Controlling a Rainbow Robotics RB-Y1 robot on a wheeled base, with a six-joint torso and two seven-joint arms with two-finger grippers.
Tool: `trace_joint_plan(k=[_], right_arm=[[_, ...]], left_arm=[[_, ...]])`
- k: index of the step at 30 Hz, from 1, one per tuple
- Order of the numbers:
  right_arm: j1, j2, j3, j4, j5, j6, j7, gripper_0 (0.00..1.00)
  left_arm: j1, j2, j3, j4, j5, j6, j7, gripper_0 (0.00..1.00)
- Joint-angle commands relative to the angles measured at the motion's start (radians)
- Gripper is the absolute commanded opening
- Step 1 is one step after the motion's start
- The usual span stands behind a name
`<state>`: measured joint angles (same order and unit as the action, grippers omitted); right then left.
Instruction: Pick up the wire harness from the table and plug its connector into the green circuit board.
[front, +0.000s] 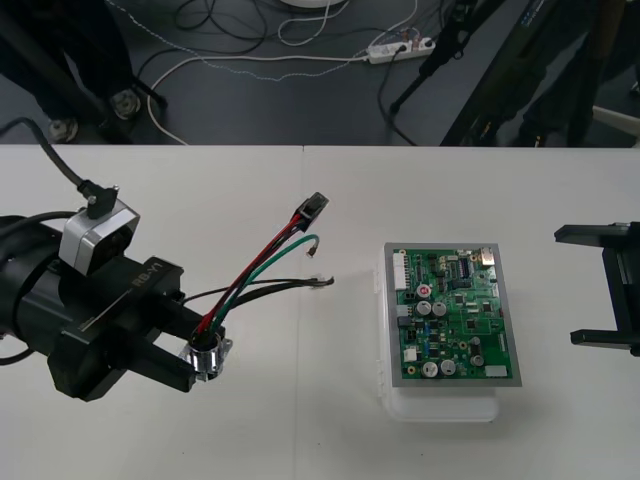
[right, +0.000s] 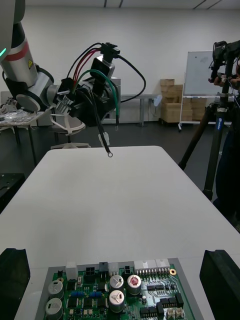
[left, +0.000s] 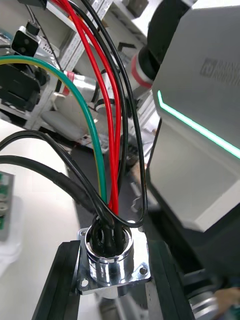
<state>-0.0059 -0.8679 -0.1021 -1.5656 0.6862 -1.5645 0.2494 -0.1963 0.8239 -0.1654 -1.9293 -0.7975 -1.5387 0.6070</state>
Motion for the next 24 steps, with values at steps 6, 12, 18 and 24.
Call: trace_joint_plan(k=[6,12,18,24], right_arm=[[-0.005,-0.043,0.030,-0.027,-0.039,-0.006,-0.053,1.00],[-0.005,-0.043,0.033,-0.027,-0.046,-0.006,-0.067,1.00],[-0.005,-0.043,0.050,-0.028,-0.059,-0.006,-0.076,1.00],[-0.006,-0.043,0.050,-0.028,-0.059,-0.006,-0.082,1.00]], left_arm=[[-0.089,-0.042,-0.137,-0.028,0.067,-0.032,0.200,0.00],[-0.124,-0.043,-0.203,-0.016,0.121,-0.032,0.234,0.00],[-0.157,-0.066,-0.240,0.009,0.144,-0.032,0.238,0.00],[-0.161,-0.069,-0.256,0.021,0.146,-0.032,0.252,0.00]])
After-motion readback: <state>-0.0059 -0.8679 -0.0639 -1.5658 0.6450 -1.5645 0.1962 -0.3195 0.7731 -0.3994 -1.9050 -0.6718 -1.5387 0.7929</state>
